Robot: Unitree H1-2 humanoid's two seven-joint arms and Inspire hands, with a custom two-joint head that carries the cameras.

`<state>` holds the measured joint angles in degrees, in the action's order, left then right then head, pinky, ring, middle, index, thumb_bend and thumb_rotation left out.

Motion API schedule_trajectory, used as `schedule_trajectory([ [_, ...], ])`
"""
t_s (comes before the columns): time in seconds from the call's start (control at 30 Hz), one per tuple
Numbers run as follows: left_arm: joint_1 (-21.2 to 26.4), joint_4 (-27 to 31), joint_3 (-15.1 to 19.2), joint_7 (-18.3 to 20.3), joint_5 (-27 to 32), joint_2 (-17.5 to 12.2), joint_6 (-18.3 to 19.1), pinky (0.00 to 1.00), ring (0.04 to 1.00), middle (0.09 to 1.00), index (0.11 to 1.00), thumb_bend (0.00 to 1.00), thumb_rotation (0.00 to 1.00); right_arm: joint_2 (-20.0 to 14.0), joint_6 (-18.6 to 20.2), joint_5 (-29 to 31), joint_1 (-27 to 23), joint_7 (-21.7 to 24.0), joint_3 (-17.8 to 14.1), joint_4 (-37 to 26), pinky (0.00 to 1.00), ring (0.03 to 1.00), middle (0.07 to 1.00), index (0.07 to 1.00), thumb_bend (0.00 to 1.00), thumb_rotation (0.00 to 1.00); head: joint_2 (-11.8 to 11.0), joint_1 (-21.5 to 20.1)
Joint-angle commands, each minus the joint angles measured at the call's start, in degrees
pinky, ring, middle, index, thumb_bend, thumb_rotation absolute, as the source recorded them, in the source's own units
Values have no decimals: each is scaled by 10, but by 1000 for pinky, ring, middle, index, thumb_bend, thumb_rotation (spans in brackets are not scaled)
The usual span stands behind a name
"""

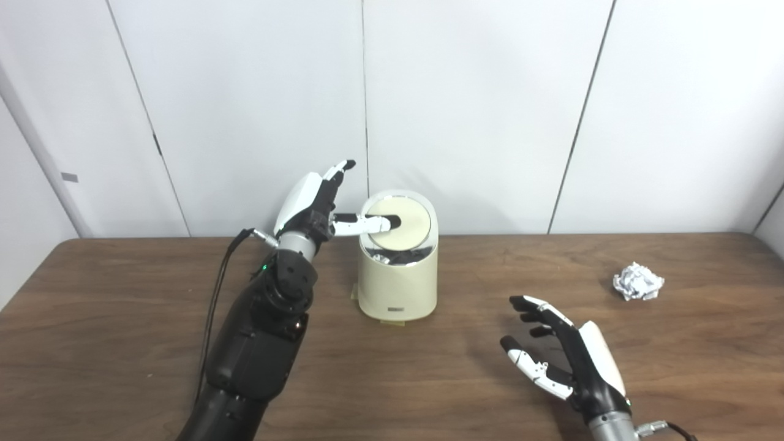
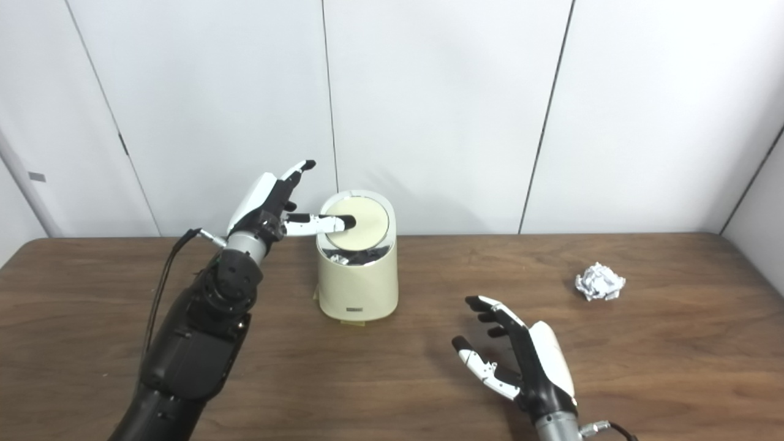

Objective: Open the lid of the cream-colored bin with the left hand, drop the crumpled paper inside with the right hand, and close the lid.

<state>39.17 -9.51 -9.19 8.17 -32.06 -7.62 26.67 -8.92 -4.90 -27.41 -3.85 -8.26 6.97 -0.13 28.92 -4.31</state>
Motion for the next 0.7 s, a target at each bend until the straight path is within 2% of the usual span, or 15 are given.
schedule_trajectory([
  [0.0, 37, 9, 0, -13, -8, -3, 1, 809, 956, 1000, 1000, 919, 390, 19, -9, -3, 2, -8, 10, 24, 655, 755, 784, 775, 214, 523, 1, -2],
  [0.17, 35, 4, -7, -16, -14, -3, 1, 845, 980, 1000, 1000, 913, 363, 20, -3, -1, 3, -5, 11, 20, 659, 761, 788, 778, 214, 544, 2, -4],
  [0.37, 37, -9, -25, -22, -19, -10, -4, 915, 1000, 1000, 998, 897, 336, 21, -1, -1, 5, -5, 11, 15, 666, 763, 787, 777, 213, 512, 4, -6],
  [0.47, 39, -17, -31, -26, -17, -11, -6, 928, 1000, 1000, 996, 910, 302, 21, -1, -4, 5, -5, 12, 15, 671, 762, 786, 777, 214, 538, 5, -5],
  [0.53, 40, -20, -40, -24, -25, -15, -4, 939, 1000, 1000, 999, 924, 303, 21, -2, -4, 4, -6, 12, 16, 667, 762, 786, 775, 215, 545, 6, -6],
  [0.67, 39, -28, -81, -46, -75, -36, -29, 984, 1000, 1000, 985, 953, 300, 21, -1, -8, 3, -6, 13, 15, 663, 761, 787, 776, 213, 547, 6, -7],
])
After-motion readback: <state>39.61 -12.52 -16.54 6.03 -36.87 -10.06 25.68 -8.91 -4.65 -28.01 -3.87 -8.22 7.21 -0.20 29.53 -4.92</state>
